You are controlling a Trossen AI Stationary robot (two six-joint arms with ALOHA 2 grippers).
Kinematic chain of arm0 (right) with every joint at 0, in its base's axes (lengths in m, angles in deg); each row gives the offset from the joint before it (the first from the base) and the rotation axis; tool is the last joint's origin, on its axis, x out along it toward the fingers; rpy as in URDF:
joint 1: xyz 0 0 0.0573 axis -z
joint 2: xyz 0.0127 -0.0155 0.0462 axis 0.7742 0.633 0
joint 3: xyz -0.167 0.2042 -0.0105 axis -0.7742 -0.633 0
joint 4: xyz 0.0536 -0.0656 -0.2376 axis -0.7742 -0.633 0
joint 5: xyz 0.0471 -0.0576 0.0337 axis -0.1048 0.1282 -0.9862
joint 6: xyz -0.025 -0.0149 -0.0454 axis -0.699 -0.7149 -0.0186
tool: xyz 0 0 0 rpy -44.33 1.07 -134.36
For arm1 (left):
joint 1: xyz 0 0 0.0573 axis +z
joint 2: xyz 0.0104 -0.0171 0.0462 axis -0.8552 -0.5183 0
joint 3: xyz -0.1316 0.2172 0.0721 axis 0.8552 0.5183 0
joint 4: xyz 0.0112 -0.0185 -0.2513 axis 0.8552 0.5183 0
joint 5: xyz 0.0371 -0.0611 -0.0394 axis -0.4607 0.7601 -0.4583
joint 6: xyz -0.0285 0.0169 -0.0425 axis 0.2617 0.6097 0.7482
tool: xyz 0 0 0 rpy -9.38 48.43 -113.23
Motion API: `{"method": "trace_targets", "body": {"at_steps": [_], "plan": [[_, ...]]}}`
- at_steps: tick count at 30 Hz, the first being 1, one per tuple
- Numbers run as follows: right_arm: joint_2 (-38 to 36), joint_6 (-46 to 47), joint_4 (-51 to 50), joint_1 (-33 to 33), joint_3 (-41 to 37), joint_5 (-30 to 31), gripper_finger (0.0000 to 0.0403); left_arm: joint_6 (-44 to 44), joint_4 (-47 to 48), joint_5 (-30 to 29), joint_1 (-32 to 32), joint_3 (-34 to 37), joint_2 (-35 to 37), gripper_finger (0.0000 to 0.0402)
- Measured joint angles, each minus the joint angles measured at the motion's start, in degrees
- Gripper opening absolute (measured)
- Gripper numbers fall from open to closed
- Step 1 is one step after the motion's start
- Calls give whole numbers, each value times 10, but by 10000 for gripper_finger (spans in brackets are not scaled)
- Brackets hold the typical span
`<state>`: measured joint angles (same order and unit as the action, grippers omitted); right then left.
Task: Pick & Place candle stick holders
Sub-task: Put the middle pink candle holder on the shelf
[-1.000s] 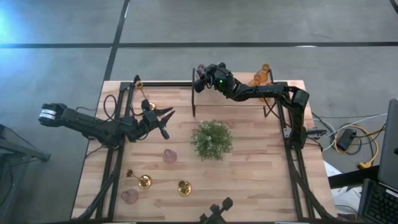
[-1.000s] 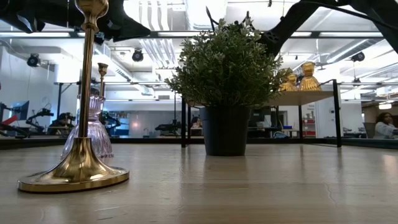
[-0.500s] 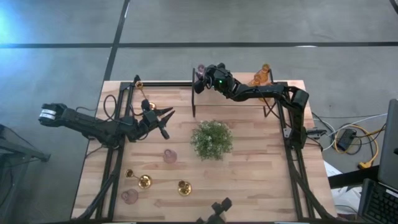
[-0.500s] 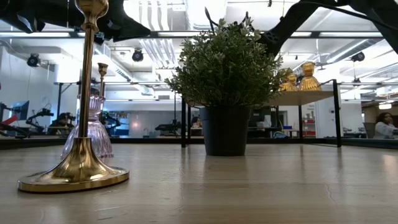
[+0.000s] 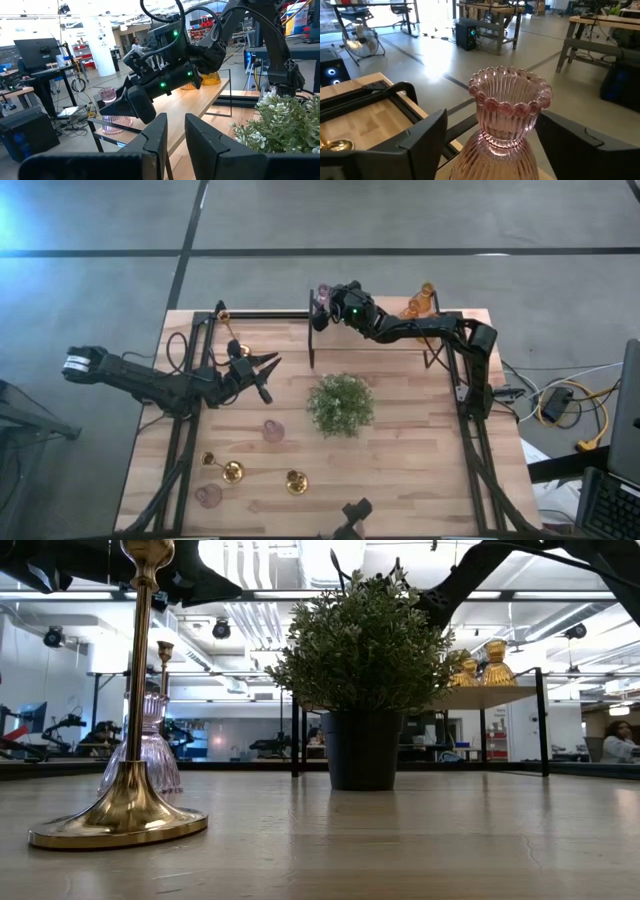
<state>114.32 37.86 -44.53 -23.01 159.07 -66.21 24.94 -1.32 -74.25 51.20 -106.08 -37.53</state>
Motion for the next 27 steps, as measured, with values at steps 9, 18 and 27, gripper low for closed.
{"method": "trace_targets", "body": {"at_steps": [9, 18, 27], "plan": [[-52, 7, -106, -4, 0, 2, 321, -1, 0, 0, 0, 0, 0, 71], [-144, 28, -249, -33, -1, -59, 305, -2, 2, 0, 0, 0, 0, 71], [-288, -4, -499, -128, -4, -117, 278, 2, 2, 4, 0, 0, 0, 71]]}}
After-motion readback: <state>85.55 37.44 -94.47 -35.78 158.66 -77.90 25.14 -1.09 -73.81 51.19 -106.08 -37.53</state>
